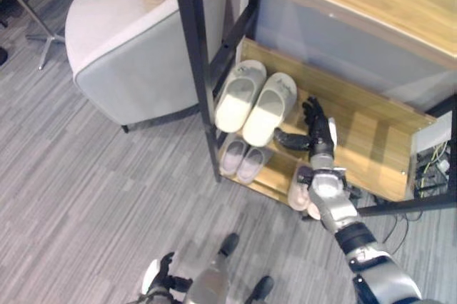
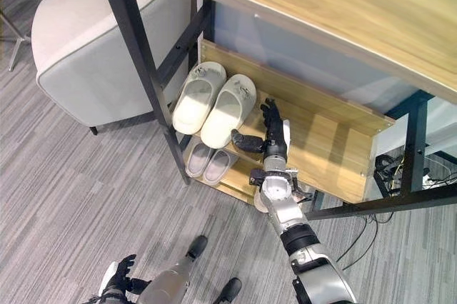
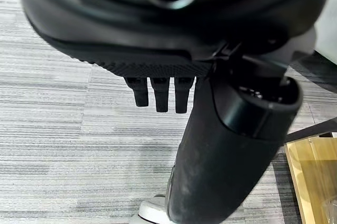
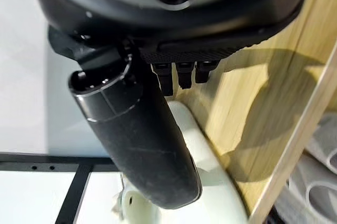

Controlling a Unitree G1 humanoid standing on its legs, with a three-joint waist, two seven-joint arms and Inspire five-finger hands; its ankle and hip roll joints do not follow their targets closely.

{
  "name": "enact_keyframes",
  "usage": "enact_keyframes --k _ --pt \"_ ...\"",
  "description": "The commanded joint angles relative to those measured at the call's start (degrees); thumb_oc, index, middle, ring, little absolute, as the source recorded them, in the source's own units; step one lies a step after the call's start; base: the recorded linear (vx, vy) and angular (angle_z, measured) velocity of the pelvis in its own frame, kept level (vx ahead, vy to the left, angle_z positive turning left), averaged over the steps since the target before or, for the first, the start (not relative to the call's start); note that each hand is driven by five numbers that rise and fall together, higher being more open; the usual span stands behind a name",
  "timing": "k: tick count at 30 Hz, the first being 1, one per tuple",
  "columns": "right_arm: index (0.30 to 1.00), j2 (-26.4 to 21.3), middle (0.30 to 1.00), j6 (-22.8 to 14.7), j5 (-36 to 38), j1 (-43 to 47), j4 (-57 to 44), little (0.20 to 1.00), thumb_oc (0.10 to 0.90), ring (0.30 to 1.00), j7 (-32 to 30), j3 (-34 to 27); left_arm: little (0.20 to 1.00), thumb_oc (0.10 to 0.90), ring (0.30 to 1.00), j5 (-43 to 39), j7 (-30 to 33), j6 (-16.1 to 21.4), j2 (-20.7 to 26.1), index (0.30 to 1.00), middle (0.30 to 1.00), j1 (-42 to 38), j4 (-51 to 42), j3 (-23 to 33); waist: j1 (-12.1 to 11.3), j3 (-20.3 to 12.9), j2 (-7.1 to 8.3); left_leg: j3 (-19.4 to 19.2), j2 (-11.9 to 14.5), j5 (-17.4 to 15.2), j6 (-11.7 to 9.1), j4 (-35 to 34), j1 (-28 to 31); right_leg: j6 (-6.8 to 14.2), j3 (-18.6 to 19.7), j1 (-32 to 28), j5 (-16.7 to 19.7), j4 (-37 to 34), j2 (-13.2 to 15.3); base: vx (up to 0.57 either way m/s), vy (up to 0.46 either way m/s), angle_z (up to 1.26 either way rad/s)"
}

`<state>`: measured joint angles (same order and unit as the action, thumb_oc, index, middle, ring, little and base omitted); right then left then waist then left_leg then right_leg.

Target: Arrange the slippers neatly on the shoe rack.

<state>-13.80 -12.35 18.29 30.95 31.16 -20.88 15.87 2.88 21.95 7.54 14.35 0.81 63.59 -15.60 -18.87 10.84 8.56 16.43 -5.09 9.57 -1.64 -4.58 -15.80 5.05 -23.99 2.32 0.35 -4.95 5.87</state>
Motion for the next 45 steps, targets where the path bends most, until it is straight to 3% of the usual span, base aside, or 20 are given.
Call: enact_keyframes --k 1,6,17,25,31,32,36,37,38,45 --pt "0.900 -0.11 0.900 -4.83 0.87 6.34 -0.27 0.900 0.800 0.900 2.61 3.99 0.900 0.800 0.900 -0.11 1.24 1.22 -0.71 0.900 0.900 1.10 3.51 -1.19 -0.12 -2.55 0.46 -2.93 2.88 -7.66 0.53 -0.42 6.05 2.93 2.31 -0.50 0.10 1.11 2.68 0.00 0.000 0.00" --pt "0.900 -0.31 0.900 -3.89 -0.36 9.35 1.56 0.900 0.800 0.900 3.68 6.41 0.900 0.800 0.900 -0.14 1.10 1.33 -0.61 0.900 0.900 1.13 3.79 -1.59 -0.50 -2.75 0.88 -3.14 2.84 -7.98 0.47 -0.42 6.52 2.85 2.47 -0.82 0.02 1.03 2.55 0.00 0.000 0.00" --pt "0.900 0.21 0.900 -4.78 -2.04 7.05 0.17 0.900 0.800 0.900 -1.50 0.44 0.900 0.800 0.900 -0.63 1.55 0.35 -1.19 0.900 0.900 1.67 6.11 0.10 -0.15 -3.62 0.70 -3.37 2.83 -8.45 0.90 -0.42 7.50 2.96 2.58 -1.71 0.05 1.23 2.70 0.00 0.000 0.00" --pt "0.900 -4.10 0.900 -4.82 -14.78 -6.35 -14.65 0.900 0.800 0.900 -4.62 -5.56 0.900 0.800 0.900 0.73 1.40 -0.64 -1.86 0.900 0.900 2.52 7.05 3.72 2.04 -5.32 -0.08 -4.43 3.03 -9.41 1.13 -0.42 9.84 3.22 2.90 -3.40 -0.11 1.27 2.87 0.00 0.007 -0.02" --pt "0.900 -6.96 0.900 -5.12 -18.02 -15.99 -25.24 0.900 0.800 0.900 0.77 -5.61 0.900 0.800 0.900 -0.65 -0.83 -0.39 -3.14 0.900 0.900 2.32 7.54 5.91 5.18 -6.84 -1.16 -6.08 3.20 -9.38 0.96 -0.42 11.26 3.22 4.00 -4.35 0.14 1.27 3.01 -0.03 0.014 -0.15" --pt "0.900 -11.08 0.900 -4.19 -22.58 -19.43 -30.35 0.900 0.800 0.900 4.11 -4.83 0.900 0.800 0.900 -1.30 -2.86 0.07 -3.00 0.900 0.900 2.40 7.26 7.46 6.49 -7.11 -1.38 -6.54 3.28 -9.20 0.80 -0.42 11.46 3.26 4.36 -4.34 0.28 1.32 2.95 -0.05 -0.003 -0.11" --pt "0.900 -13.37 0.900 -4.28 -24.06 -23.64 -33.21 0.900 0.800 0.900 7.49 -4.16 0.900 0.800 0.900 -0.64 -3.83 0.39 -2.88 0.900 0.900 2.56 7.10 7.29 7.92 -7.57 -1.58 -7.38 3.40 -9.34 0.73 -0.42 12.02 3.24 5.04 -4.45 0.57 1.39 2.99 -0.04 0.003 -0.15" --pt "0.900 -16.22 0.900 -3.91 -27.82 -27.95 -34.94 0.900 0.800 0.900 9.70 -3.75 0.900 0.800 0.900 -0.65 -5.41 0.95 -3.16 0.900 0.900 2.62 6.41 7.70 9.66 -8.28 -1.78 -8.55 3.61 -9.70 0.76 -0.42 13.06 3.28 5.94 -4.81 0.64 1.23 2.89 -0.02 -0.002 -0.23" --pt "0.900 -16.26 0.900 -3.84 -27.84 -28.13 -35.10 0.900 0.800 0.900 9.74 -3.80 0.900 0.800 0.900 -0.65 -5.41 0.96 -3.18 0.900 0.900 2.71 6.39 7.65 9.51 -8.28 -1.82 -8.67 3.64 -9.75 0.76 -0.42 13.18 3.28 6.06 -4.88 0.66 1.20 2.87 -0.05 -0.014 -0.31" --pt "0.900 -17.00 0.900 -2.72 -30.23 -34.49 -31.80 0.900 0.800 0.900 11.33 -4.12 0.900 0.800 0.900 -1.67 -6.20 1.76 -3.34 0.900 0.900 1.27 4.58 7.12 14.44 -8.83 -3.71 -12.85 4.35 -9.89 0.65 -0.42 14.86 3.12 10.47 -4.46 1.55 0.48 2.32 -0.07 -0.016 -0.40"
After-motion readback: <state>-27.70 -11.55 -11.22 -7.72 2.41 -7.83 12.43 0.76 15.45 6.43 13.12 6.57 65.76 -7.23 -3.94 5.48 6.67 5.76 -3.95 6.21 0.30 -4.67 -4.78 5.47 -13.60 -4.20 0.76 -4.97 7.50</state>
